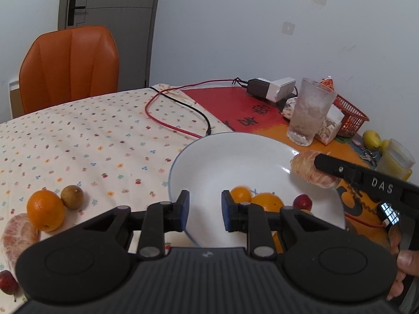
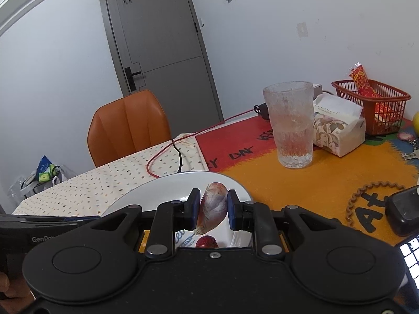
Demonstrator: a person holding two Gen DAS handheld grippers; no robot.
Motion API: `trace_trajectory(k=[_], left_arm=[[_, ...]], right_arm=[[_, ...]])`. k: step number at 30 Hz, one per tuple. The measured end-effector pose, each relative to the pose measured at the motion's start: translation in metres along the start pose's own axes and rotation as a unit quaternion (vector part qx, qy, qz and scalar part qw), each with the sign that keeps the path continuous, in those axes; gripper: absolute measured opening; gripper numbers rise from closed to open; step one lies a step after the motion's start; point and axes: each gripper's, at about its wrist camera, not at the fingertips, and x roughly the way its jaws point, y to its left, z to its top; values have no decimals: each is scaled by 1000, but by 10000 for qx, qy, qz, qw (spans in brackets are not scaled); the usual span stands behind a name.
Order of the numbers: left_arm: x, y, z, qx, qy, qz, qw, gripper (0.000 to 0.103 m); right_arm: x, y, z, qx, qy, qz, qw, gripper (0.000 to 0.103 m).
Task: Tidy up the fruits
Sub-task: 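Carry the small orange and pomelo segment over the white plate, then open the left tool over the plate while the right tool releases the segment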
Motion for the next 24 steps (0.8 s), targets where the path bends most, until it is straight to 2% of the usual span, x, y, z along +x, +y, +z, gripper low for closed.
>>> trace_trajectory(k=[8,11,12,17,19,21,24], left_arm=[[-9,-2,1,55,20,15,10000,27],[-14,-2,2,34,-1,-15,10000,27],[-16,-2,2,25,-8,-24,10000,29],[-25,0,0,-12,-43,-31,10000,40],[-30,2,0,-27,-68,-2,10000,51],[-36,4,0,-70,-136,49,9999,58],[-44,11,-1,-168,-198,56,9996,70]], right_arm=[[9,1,7,44,-142,83,9999,22],[6,1,8,118,-208,57,9997,37],[3,1,8,142,-233,53,9996,39],[-6,2,1,292,-160,166,9993,40],[-11,5,-1,318,-174,205,9991,42],[-17,8,-3,349,-197,221,9990,49],[-23,12,-7,385,-200,251,9987,52]])
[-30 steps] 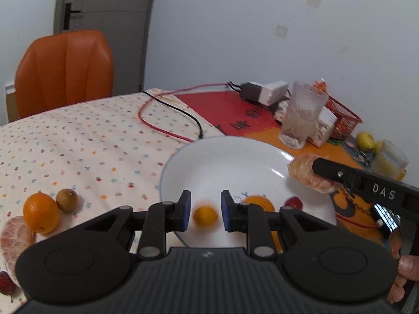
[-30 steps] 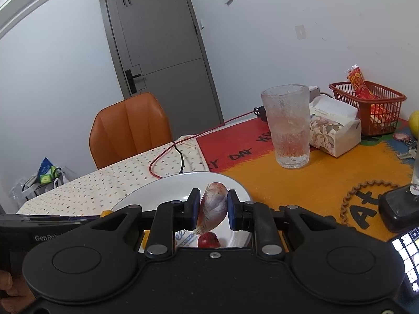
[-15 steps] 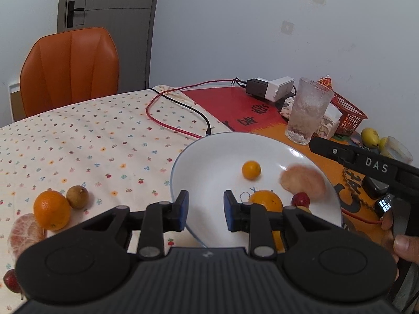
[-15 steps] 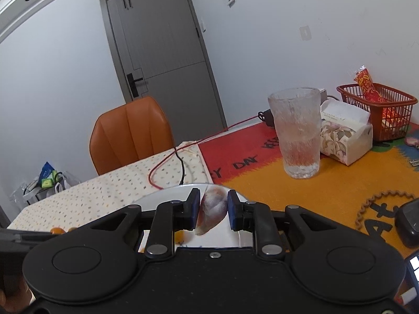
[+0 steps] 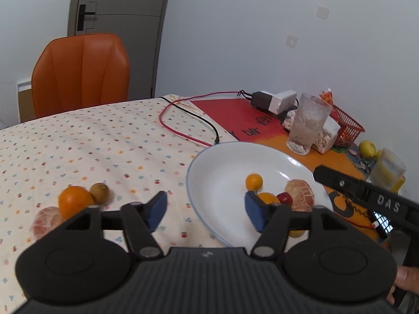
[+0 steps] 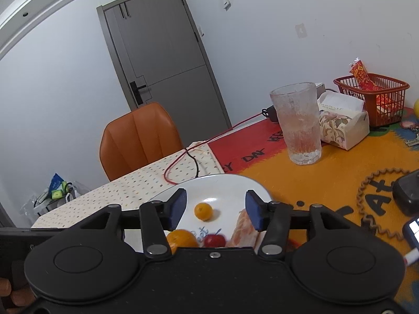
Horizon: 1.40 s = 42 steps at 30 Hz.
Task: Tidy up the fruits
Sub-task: 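Open the left tool over the plate while the right tool releases the segment, then move both tools back to the remaining fruits on the tablecloth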
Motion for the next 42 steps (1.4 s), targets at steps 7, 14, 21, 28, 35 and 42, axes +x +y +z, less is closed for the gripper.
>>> trace_trajectory(k=[7,14,21,28,35,42], left_arm=[[-19,18,-1,-175,-142,237,9995,84],[-38,37,-7,-346,-280,420,9981,91],[-53,52,-11,-433,-376,495,9971,91],[-67,63,-15,-492,-437,558,9963,91],[-82,79,-21,-626,-476,666,9947,96],[-97,93,-25,-666,-540,720,9937,99]], right_arm=[[-11,14,-8,-54,-32,96,9999,73],[-17,26,-15,-45,-60,270,9996,91],[-21,39,-19,-98,-69,340,9994,98],[-23,53,-23,-193,-15,424,9989,99],[-24,67,-27,-263,89,455,9986,99],[-25,83,-30,-338,132,604,9975,103]])
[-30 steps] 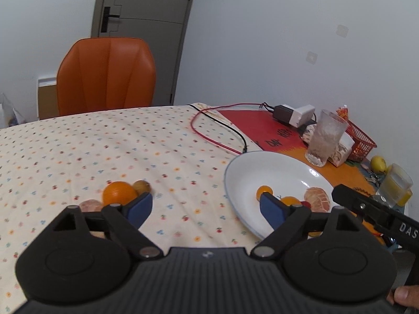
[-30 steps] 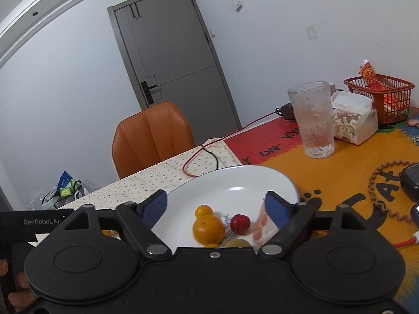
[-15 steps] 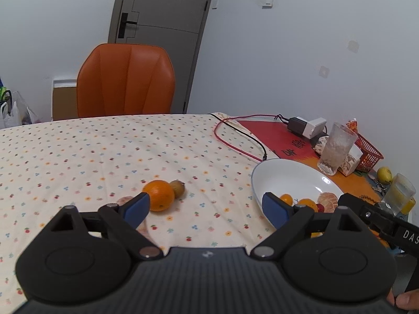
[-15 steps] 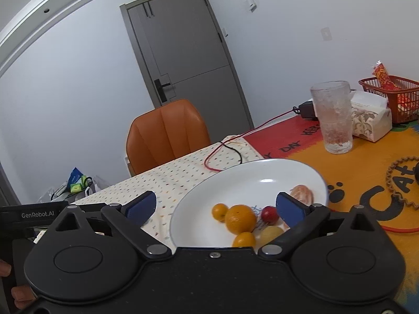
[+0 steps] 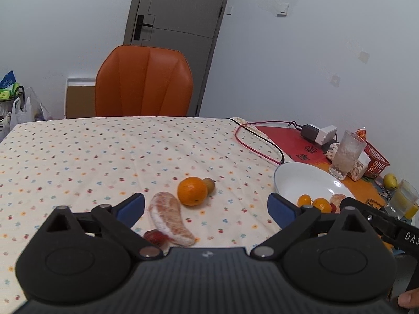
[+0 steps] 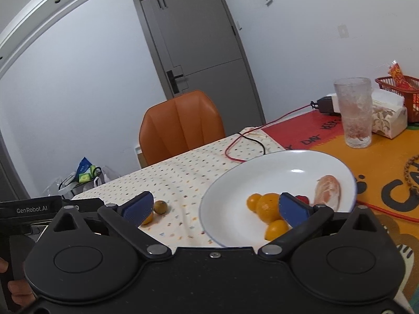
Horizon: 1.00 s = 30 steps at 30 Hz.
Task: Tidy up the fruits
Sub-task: 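Move both tools back to the remaining fruits on the tablecloth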
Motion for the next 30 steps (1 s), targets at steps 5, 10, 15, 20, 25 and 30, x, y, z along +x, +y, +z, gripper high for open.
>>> trace_trajectory(k=[5,10,15,20,25,30], left_arm=[[-9,13,-1,-92,6,118,9999,99],[-18,22,-2,-81,-27,189,9998,99],[-23,29,-6,-83,-39,226,9997,98],[-24,37,-12,-146,0,196,9997,95],[-18,45,-16,-172,169,210,9995,77],[-10,53,-21,-221,284,218,9991,65]], right_arm=[[1,11,-2,-39,100,118,9999,103],[4,21,-4,-126,172,203,9996,103],[5,30,-6,-136,247,332,9991,103],[8,42,-9,-233,417,515,9975,103],[11,55,-12,-334,571,674,9955,103],[14,65,-14,-390,630,734,9945,103]])
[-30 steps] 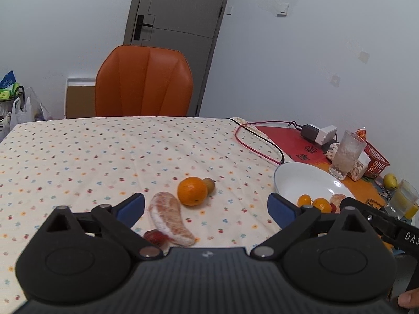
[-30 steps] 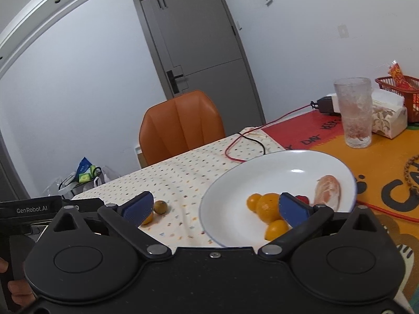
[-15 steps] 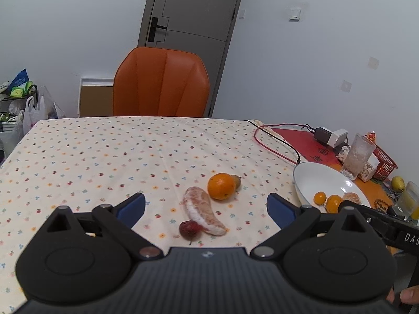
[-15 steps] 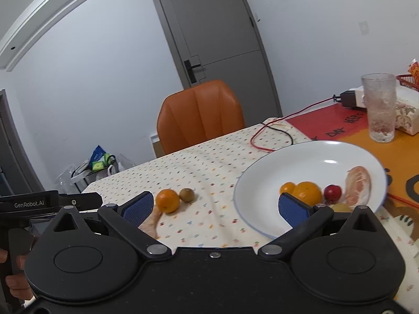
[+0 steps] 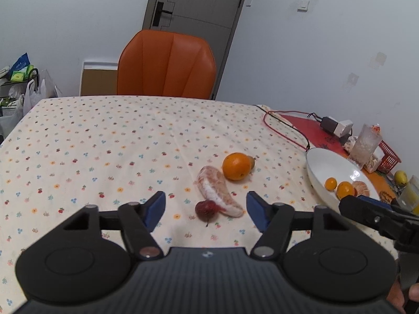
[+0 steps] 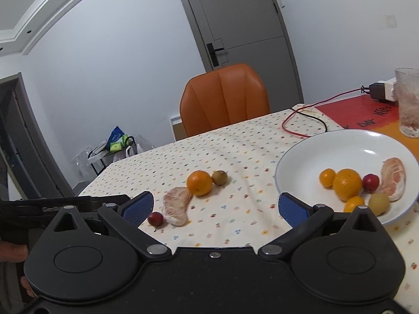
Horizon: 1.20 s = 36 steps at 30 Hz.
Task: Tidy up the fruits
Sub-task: 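Move both tools back to the remaining fruits on the tablecloth, then grasp the red plum with the left tool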
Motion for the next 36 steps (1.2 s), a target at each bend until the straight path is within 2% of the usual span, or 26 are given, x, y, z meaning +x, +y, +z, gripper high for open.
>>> trace_trajectory(k=[15,22,26,30,36], left_arm=[[37,7,-9,62,327,-115,9994,49],[50,7,-14,85,413,-138,9990,46],[53,10,-15,77,360,-138,9992,37],[55,12,-15,37,356,-189,9992,22],[49,17,-15,-8,301,-191,9994,22]], right_arm=[[21,17,-7,-144,247,26,9996,103],[28,15,-9,-113,313,10,9994,103],[33,16,-9,-115,342,33,9993,103],[37,19,-8,-136,373,53,9992,103],[44,23,-9,-169,400,86,9990,103]])
